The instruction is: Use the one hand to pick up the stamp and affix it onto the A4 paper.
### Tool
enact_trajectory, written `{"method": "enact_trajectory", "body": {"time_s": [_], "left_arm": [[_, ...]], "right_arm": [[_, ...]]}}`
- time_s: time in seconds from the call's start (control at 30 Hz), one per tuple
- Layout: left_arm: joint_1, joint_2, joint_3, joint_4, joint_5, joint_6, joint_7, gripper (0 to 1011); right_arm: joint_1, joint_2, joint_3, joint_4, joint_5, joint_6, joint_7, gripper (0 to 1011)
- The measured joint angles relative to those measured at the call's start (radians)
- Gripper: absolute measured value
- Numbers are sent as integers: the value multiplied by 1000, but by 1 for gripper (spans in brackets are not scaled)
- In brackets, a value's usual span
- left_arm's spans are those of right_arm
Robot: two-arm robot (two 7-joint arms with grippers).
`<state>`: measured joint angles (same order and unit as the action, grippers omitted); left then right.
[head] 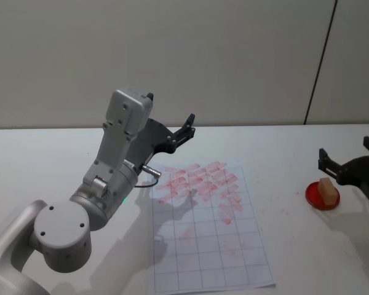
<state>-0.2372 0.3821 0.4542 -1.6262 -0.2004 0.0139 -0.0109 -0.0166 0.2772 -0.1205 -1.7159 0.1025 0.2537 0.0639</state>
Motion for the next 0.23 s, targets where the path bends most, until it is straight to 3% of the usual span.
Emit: {"method": "enact_trajectory", "body": {"time_s": [0.23], "left_arm": [[0,0,0,0,0,0,0,1001]], "right_arm": [[-23,19,12,-41,-18,-94,2,1001]]}}
